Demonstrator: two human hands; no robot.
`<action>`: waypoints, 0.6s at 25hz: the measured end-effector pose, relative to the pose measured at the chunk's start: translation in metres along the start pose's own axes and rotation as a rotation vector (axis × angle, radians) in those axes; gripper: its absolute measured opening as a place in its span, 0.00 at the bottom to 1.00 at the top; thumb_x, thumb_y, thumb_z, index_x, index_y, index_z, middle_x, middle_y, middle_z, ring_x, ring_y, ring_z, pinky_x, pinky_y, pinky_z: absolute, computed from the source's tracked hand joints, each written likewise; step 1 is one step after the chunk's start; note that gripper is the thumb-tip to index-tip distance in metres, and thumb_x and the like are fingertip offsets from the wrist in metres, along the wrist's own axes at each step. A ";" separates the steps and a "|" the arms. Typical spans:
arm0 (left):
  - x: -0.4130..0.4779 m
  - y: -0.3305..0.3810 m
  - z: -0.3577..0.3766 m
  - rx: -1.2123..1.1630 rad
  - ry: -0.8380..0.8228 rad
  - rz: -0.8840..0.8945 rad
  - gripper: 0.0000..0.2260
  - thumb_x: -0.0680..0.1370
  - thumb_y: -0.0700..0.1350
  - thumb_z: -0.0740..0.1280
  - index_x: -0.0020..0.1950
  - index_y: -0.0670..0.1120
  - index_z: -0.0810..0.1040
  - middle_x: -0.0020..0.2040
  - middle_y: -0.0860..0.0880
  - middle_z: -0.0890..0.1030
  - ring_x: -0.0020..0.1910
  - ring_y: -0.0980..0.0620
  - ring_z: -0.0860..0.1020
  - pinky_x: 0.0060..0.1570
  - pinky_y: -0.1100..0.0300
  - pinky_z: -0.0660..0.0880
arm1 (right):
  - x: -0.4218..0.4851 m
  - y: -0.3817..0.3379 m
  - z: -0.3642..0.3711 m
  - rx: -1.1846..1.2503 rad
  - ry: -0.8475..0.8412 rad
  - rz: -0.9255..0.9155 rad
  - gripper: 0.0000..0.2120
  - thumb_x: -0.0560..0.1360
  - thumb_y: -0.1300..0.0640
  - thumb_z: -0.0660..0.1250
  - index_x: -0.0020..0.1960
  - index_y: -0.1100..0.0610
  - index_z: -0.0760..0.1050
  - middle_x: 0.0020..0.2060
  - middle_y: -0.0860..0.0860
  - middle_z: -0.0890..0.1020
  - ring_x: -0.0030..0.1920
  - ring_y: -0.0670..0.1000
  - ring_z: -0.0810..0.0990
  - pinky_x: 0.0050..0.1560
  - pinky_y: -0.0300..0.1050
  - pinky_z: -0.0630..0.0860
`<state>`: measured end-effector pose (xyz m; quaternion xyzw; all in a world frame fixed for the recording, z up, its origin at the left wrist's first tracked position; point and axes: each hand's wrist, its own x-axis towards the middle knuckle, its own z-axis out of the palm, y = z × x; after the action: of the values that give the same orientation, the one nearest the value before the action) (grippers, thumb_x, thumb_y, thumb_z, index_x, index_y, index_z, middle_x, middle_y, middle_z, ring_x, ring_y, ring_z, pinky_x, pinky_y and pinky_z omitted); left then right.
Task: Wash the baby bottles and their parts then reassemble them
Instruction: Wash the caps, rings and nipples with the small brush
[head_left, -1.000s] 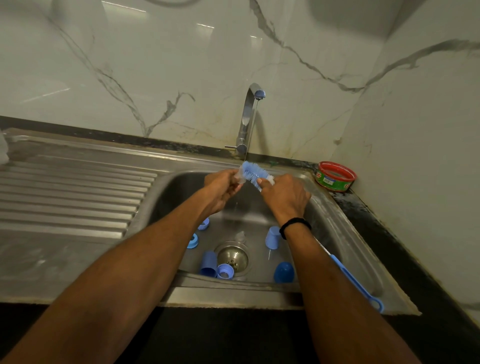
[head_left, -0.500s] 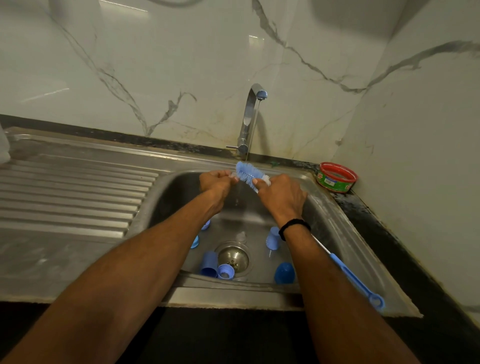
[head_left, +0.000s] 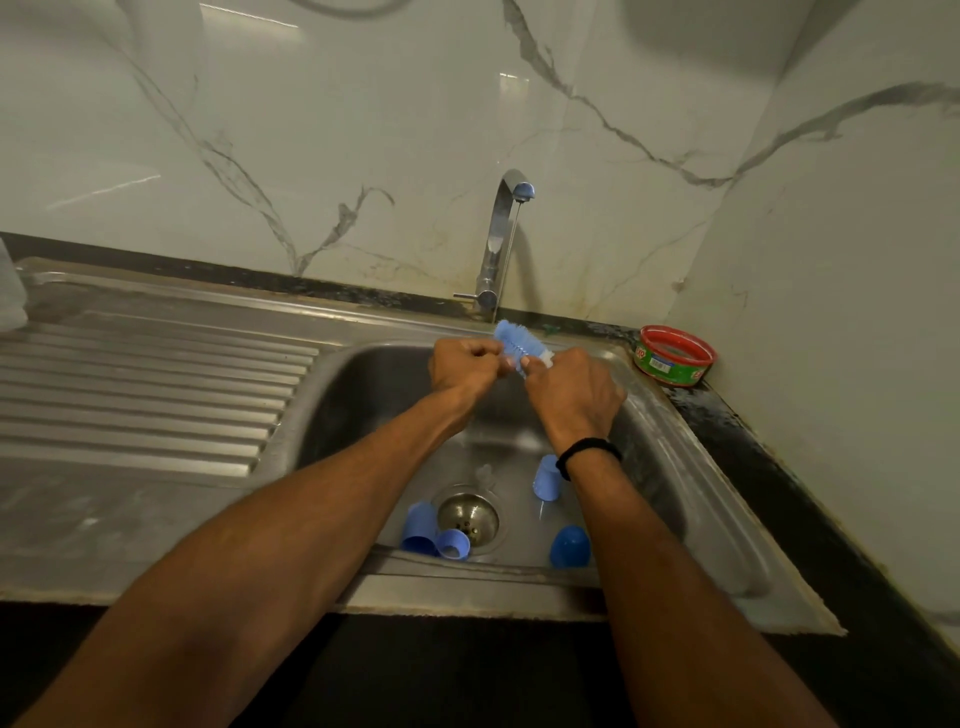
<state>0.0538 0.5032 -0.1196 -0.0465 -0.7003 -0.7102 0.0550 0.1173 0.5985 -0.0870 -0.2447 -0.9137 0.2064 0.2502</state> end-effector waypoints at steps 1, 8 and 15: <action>-0.004 0.001 0.002 0.019 -0.019 0.028 0.10 0.73 0.36 0.76 0.53 0.39 0.85 0.49 0.46 0.86 0.43 0.56 0.84 0.46 0.64 0.82 | 0.001 0.000 -0.001 0.001 0.002 0.013 0.21 0.75 0.37 0.65 0.51 0.55 0.81 0.44 0.53 0.83 0.47 0.55 0.81 0.57 0.54 0.75; -0.001 -0.003 0.005 0.012 0.008 0.028 0.09 0.72 0.35 0.77 0.51 0.41 0.85 0.48 0.47 0.86 0.45 0.54 0.84 0.48 0.60 0.83 | -0.003 -0.004 -0.001 0.034 -0.032 0.049 0.21 0.76 0.38 0.66 0.53 0.56 0.81 0.47 0.55 0.83 0.49 0.57 0.81 0.57 0.55 0.76; 0.000 -0.001 -0.004 -0.079 -0.044 0.024 0.09 0.73 0.35 0.76 0.52 0.41 0.84 0.49 0.46 0.86 0.46 0.56 0.84 0.48 0.62 0.82 | -0.007 -0.006 -0.003 0.038 -0.010 0.022 0.21 0.76 0.39 0.65 0.53 0.56 0.80 0.42 0.53 0.81 0.44 0.54 0.79 0.56 0.55 0.77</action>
<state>0.0537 0.4993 -0.1206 -0.0727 -0.6720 -0.7355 0.0463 0.1221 0.5909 -0.0843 -0.2489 -0.9081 0.2274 0.2482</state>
